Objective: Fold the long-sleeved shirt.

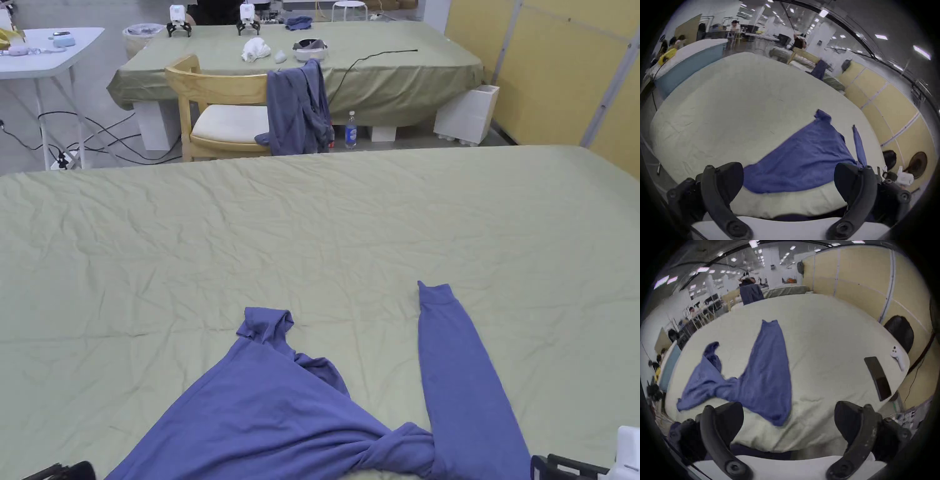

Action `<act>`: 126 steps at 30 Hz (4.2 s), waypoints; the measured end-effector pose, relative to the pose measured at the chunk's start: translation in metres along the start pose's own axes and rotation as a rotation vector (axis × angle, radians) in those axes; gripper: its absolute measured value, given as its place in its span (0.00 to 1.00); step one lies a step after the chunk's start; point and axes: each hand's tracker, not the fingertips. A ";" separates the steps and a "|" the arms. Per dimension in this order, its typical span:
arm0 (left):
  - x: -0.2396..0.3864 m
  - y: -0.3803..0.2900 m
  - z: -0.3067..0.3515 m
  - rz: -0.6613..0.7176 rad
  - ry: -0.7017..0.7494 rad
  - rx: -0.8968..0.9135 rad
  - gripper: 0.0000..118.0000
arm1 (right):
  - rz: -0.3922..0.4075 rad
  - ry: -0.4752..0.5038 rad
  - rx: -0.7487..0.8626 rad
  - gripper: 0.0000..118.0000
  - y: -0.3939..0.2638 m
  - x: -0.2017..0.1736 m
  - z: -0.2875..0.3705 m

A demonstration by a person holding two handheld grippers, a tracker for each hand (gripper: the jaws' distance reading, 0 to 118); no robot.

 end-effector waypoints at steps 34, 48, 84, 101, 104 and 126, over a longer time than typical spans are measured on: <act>0.120 0.096 -0.346 -0.423 0.230 -0.240 0.77 | -0.024 0.113 -0.011 0.02 0.015 -0.043 -0.031; 0.148 0.082 -0.280 -0.502 0.110 -0.205 0.03 | -0.098 0.048 -0.113 0.55 0.027 -0.021 -0.072; 0.155 0.166 0.120 -0.117 -0.121 0.484 0.03 | 0.286 0.123 0.661 0.04 0.167 -0.139 0.168; 0.164 0.387 0.174 0.045 -0.162 0.672 0.03 | 0.245 0.022 0.758 0.04 0.432 -0.200 0.239; 0.171 0.414 0.167 0.009 -0.116 0.714 0.03 | 0.231 0.030 0.748 0.05 0.465 -0.207 0.230; 0.142 0.446 -0.076 -0.057 0.050 0.550 0.03 | 0.165 -0.004 0.561 0.05 0.521 -0.225 0.022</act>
